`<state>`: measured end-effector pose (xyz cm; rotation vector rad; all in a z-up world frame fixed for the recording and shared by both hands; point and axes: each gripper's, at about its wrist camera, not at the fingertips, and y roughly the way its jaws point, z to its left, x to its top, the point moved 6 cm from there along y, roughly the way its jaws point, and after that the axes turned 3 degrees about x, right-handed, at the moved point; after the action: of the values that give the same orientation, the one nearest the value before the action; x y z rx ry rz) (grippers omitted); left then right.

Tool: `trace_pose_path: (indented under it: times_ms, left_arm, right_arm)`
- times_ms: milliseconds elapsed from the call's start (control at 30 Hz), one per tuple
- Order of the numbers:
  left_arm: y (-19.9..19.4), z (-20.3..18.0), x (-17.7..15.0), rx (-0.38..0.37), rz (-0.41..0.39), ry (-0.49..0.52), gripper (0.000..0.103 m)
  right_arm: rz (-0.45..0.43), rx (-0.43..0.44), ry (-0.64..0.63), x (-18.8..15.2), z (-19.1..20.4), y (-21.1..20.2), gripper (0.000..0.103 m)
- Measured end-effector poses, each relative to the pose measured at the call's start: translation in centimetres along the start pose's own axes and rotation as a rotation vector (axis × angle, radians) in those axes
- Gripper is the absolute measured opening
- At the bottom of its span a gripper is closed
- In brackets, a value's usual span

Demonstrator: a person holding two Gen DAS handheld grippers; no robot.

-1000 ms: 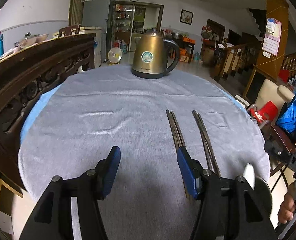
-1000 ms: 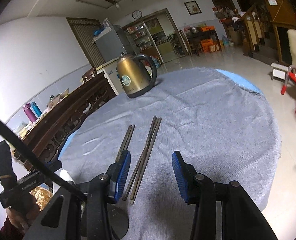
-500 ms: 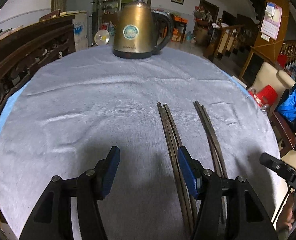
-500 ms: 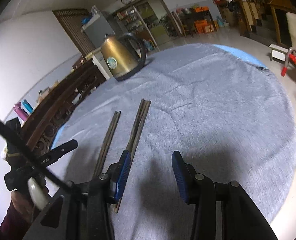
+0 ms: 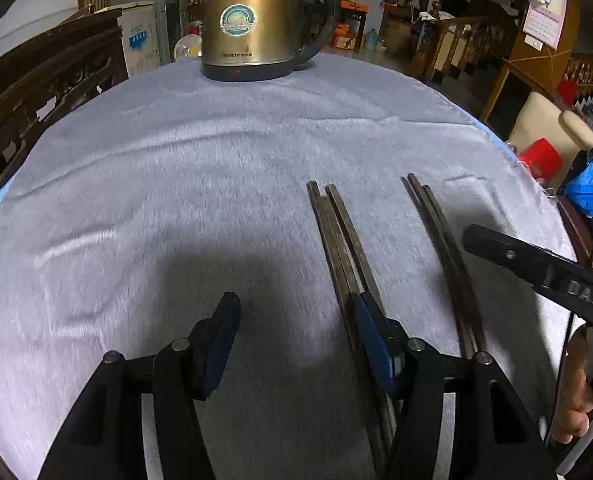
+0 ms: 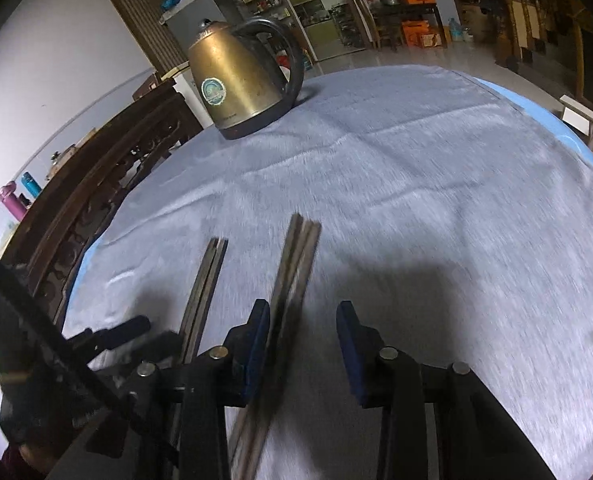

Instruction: Organize utensils

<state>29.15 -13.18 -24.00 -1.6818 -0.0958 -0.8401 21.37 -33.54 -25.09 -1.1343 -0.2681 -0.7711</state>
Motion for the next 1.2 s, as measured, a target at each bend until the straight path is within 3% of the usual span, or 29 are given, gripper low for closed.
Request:
trace_pose_path:
  times_ms: [267, 367, 467, 600, 767, 900, 1033, 1100, 1167, 1200]
  left_arm:
    - [-0.1, 1.5, -0.1, 0.018, 0.006, 0.018, 0.064]
    - [-0.2, 2.6, -0.1, 0.028, 0.020, 0.004, 0.064]
    - [-0.2, 3.2, 0.3, 0.040, 0.028, -0.003, 0.064]
    - [0.5, 2.2, 2.1, 0.071, 0.021, 0.056, 0.064]
    - [2.6, 1.4, 4.0, 0.077, 0.059, 0.084, 0.062]
    - [3.4, 1.1, 5.5, 0.057, 0.069, 0.091, 0.046]
    - [3.6, 0.5, 5.8, 0.030, 0.073, 0.129, 0.013]
    - [3.8, 0.5, 6.0, 0.020, 0.082, 0.133, 0.011]
    - [3.9, 0.9, 6.3, -0.005, 0.098, 0.112, 0.010]
    - [4.1, 0.9, 6.4, -0.015, 0.105, 0.106, 0.010]
  right_arm:
    - [0.043, -0.115, -0.079, 1.5, 0.7, 2.4, 0.033]
    - [0.057, -0.201, -0.121, 1.5, -0.4, 2.0, 0.024]
    - [0.049, -0.163, -0.056, 1.7, -2.3, 1.2, 0.021]
    - [0.028, -0.050, 0.042, 2.6, -3.8, 0.0, 0.022]
    - [0.044, 0.017, 0.075, 3.6, -3.2, 0.3, 0.023]
    - [0.061, 0.032, 0.062, 5.2, -1.9, 1.7, 0.023]
    - [0.182, 0.030, 0.085, 6.8, -1.3, 5.0, 0.024]
    - [0.235, 0.010, 0.093, 7.3, -0.9, 6.5, 0.024]
    - [0.304, -0.063, 0.066, 7.2, -0.7, 7.8, 0.023]
    - [0.298, -0.081, 0.054, 7.5, -0.4, 7.9, 0.024]
